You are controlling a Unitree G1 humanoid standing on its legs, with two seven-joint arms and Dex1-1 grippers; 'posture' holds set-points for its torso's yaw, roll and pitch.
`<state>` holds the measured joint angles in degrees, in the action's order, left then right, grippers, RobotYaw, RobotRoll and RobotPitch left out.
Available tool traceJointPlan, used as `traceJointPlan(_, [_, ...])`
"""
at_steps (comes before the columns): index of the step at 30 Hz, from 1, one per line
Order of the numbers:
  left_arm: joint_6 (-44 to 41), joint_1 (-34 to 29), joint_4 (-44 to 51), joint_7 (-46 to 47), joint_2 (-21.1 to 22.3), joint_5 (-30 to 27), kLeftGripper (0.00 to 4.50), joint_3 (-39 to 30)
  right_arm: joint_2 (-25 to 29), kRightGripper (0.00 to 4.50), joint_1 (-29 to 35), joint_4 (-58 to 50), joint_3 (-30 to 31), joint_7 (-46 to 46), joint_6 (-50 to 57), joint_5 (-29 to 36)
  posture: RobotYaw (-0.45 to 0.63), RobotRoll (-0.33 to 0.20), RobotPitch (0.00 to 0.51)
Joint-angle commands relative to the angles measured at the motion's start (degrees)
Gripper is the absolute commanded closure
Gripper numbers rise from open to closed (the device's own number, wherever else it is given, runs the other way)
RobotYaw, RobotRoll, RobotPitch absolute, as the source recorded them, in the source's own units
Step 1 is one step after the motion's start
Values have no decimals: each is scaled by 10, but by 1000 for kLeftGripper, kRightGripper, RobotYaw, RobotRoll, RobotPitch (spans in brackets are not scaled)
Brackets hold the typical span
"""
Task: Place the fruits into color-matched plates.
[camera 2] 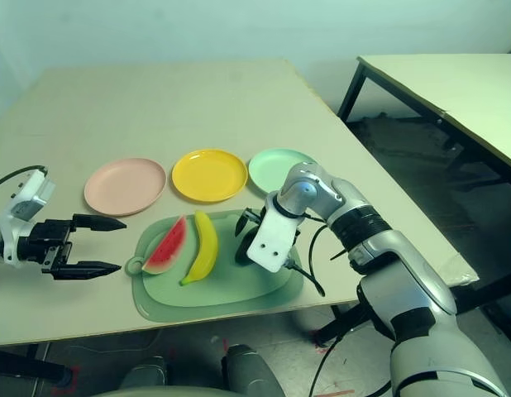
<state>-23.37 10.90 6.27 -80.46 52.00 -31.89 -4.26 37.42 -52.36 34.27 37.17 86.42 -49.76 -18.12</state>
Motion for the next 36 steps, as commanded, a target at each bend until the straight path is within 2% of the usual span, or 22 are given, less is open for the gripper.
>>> traceJointPlan(1, [9,0,-7,-2,-3,10,0,11,4,1405,6,-6,7,8,10,8,-88,0,44])
traceJointPlan(9, [2,8,-11,4,-10,12,0,16,10,1405,1,-17,-2,30,37,31,-95,0,43])
traceJointPlan(13, [-4,19,-25,35,-15,29,0,17,4,1405,-38,-9,-23,45,73,61,-98,0,41])
traceJointPlan(16, [-17,28,-27,78,-31,37,0,15,-5,1405,-90,39,-37,29,82,55,-93,0,36])
traceJointPlan(19, [-33,28,-24,118,-46,41,0,11,-13,1405,-133,115,-40,-14,70,21,-91,0,32])
traceJointPlan(26, [-43,27,-35,197,-67,68,0,7,-39,1405,-214,301,-24,-217,79,-98,-77,0,30])
traceJointPlan(32, [-39,36,-37,243,-93,71,0,-2,-45,1405,-246,385,25,-380,122,-218,-70,0,28])
traceJointPlan(36, [-29,39,-16,247,-118,51,0,-10,-49,1405,-249,416,36,-435,156,-252,-66,0,27])
